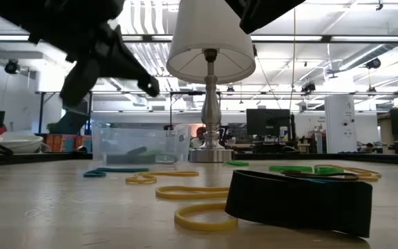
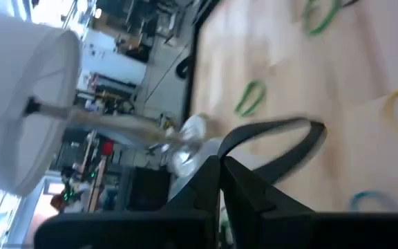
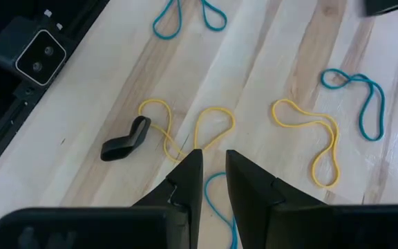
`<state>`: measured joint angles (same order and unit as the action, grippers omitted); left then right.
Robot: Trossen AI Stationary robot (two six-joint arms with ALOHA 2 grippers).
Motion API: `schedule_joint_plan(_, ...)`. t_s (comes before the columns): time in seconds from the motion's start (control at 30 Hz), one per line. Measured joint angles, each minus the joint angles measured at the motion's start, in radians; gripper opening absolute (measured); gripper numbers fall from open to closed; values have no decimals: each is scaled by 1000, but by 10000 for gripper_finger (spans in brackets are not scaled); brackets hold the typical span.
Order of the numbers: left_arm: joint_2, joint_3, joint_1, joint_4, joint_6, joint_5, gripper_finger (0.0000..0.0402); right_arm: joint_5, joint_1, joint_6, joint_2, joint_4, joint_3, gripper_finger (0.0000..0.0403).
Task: Pick and place rubber bands into bin
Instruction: Put the black rubber band into the transparent bin
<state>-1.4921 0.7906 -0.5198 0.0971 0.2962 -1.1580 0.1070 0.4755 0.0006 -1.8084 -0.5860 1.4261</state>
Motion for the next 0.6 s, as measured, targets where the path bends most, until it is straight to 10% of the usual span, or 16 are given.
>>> schedule_joint_plan(0.27, 222, -28, 164, 151, -2, 30, 0, 0, 0, 0, 0, 1, -1, 59)
schedule_joint_plan(0.6, 321, -144, 431, 114, -3, 349, 0, 0, 0, 0, 0, 1, -3, 59)
